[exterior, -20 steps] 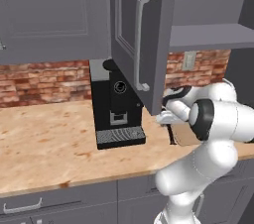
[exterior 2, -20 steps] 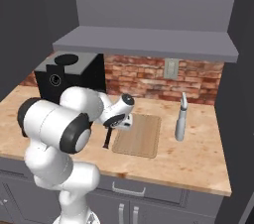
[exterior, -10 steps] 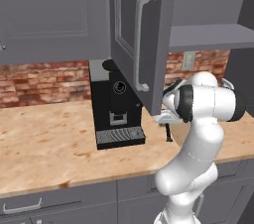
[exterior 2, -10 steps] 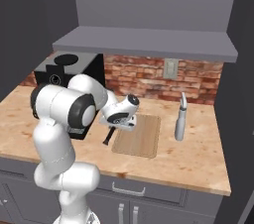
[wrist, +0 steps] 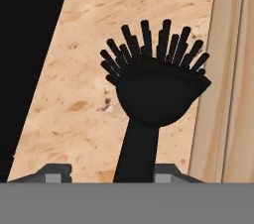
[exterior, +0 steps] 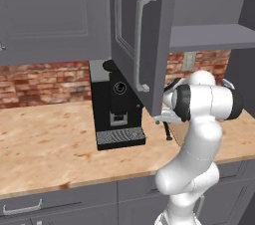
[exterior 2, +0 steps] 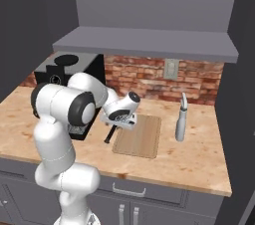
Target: Grab the spray bottle from the cabinet, then place it next to the cutting board for sanitizing. Then grab the dish brush from the countertop next to the sink and place it next to the cutting board.
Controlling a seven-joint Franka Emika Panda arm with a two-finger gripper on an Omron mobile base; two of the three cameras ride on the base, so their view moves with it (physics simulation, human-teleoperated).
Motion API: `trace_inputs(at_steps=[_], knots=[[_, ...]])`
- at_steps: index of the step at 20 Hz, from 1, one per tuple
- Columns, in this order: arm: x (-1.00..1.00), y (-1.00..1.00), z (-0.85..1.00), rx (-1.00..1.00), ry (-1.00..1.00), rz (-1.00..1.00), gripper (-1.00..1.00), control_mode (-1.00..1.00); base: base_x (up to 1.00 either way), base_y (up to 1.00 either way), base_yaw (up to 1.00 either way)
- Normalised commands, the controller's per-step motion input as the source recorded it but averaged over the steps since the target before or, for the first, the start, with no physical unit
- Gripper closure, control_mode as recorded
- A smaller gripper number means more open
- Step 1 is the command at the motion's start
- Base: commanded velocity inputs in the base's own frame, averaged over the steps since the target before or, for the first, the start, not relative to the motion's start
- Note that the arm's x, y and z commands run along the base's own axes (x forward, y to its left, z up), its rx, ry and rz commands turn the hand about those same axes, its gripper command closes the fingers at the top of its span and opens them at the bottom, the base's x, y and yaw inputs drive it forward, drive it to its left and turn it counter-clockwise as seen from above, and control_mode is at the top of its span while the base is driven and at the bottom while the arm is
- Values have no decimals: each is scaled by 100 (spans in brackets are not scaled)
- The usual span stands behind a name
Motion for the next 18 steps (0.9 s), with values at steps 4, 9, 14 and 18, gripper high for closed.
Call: trace_inputs(at_steps=[4,9,14,18], knots=[[0,0,0,0,0,0,-100,-100,0,0,0],[-36,-1,23,1,-5,0,-100,-100,0,0,0],[-62,0,49,0,-13,0,-100,-100,0,0,0],[-67,0,60,0,-15,0,-100,-100,0,0,0]])
